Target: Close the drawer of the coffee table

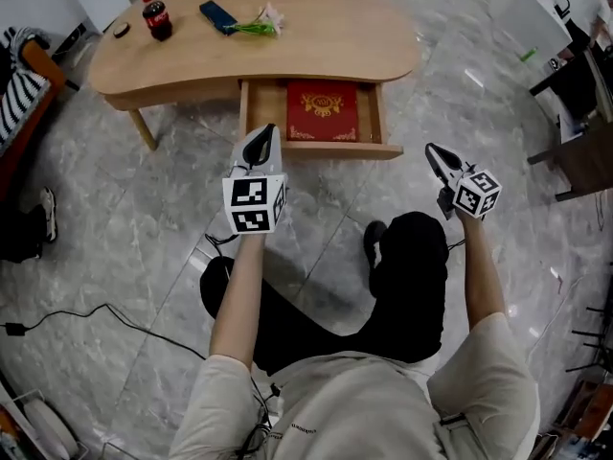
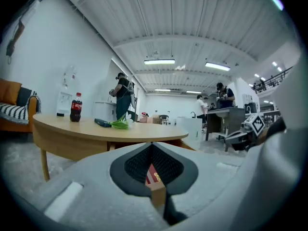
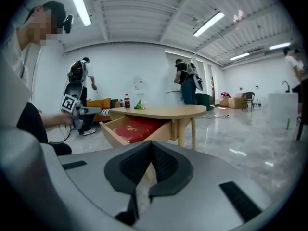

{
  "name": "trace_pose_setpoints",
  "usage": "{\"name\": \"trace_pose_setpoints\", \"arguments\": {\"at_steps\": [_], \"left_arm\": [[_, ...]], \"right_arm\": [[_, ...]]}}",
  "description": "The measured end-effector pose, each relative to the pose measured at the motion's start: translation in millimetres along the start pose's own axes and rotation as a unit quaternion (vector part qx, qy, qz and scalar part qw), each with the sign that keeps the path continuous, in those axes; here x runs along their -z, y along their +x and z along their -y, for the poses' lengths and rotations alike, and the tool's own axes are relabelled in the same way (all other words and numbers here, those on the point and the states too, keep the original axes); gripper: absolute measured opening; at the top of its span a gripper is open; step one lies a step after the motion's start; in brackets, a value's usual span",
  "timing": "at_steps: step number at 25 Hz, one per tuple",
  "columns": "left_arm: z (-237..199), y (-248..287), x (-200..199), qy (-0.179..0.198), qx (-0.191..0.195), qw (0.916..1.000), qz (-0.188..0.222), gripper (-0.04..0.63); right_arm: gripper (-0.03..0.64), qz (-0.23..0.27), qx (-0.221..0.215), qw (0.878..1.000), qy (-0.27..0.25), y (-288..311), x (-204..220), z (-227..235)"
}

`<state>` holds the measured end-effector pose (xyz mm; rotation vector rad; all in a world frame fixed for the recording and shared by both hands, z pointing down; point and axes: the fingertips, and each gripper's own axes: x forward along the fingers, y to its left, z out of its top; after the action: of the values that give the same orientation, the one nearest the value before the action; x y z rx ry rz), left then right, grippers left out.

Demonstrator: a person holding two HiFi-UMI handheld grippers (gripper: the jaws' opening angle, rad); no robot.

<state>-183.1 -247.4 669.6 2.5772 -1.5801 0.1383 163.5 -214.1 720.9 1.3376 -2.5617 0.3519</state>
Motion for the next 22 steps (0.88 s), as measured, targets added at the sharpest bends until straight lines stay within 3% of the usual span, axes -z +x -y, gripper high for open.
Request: {"name": "trace_pose_setpoints", "arguments": {"at_steps": [4,9,17,22], "left_arm": [[0,-3,13,-0.035,-0.029,0.9989,0.009,0.009],[21,3,78,-0.071,-0.045,0.9956,-0.041,0.009],[27,25,104,-0.089,-0.057,0.9934,-0.044,0.009],[28,24,106,-0.09,-0.062,0.9931,-0.041,0.009]], "right_arm": [[0.015,-0.008,-0.024,0.998,-0.057,19,2,-27],[0.018,-0.03,-0.047,0.993,-0.104,31,26,-40],[0.071,-0.01,-0.052,0.993,-0.108,41,43,-19],[0.094,-0.001,-0.092,0.99,-0.111,49,45,-22]]}}
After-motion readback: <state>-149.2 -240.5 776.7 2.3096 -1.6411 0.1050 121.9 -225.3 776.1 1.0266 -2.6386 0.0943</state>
